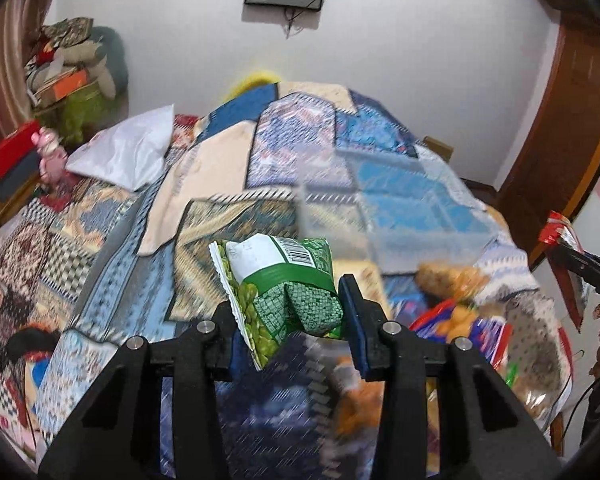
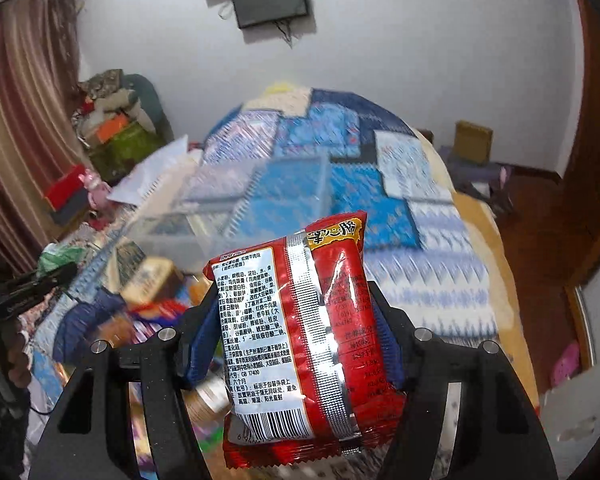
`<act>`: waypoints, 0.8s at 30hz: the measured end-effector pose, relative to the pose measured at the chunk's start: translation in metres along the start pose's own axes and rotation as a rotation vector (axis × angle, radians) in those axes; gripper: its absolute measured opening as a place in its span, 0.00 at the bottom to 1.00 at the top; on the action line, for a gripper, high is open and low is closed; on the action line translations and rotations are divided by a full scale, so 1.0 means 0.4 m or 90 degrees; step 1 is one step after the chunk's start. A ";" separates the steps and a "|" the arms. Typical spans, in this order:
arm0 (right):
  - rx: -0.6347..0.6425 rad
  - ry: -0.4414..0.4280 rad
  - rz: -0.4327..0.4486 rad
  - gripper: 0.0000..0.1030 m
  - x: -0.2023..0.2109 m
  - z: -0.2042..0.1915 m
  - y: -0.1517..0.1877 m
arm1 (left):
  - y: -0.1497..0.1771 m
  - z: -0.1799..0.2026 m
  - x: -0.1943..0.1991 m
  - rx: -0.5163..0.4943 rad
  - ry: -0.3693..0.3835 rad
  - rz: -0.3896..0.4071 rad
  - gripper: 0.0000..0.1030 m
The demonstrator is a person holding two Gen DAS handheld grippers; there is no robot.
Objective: Organize snacks
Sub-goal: 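Carry both packs to the clear box and release them inside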
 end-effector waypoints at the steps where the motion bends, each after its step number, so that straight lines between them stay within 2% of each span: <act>1: 0.003 -0.005 0.006 0.61 -0.005 -0.009 -0.012 | -0.012 0.009 -0.006 -0.003 0.005 0.001 0.39; 6: 0.021 -0.027 0.029 0.61 -0.042 -0.053 -0.073 | -0.076 0.058 -0.053 -0.015 0.033 0.006 0.39; 12: 0.018 -0.050 0.028 0.61 -0.109 -0.082 -0.127 | -0.132 0.093 -0.128 -0.028 0.042 0.006 0.40; 16: 0.011 -0.061 0.011 0.61 -0.156 -0.088 -0.154 | -0.153 0.097 -0.192 -0.015 0.061 -0.018 0.40; 24: -0.005 -0.057 -0.021 0.61 -0.260 -0.080 -0.163 | -0.162 0.107 -0.322 -0.022 0.054 -0.065 0.40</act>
Point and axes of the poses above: each gripper's, at about its wrist camera, not at the fingertips, and x roughly against the way its jaws point, z to its right, y to its underside, the point moved 4 cm from there along -x, roughly the way its jaws point, and after that the axes turned 8 degrees about z, right-handed, at the moved point
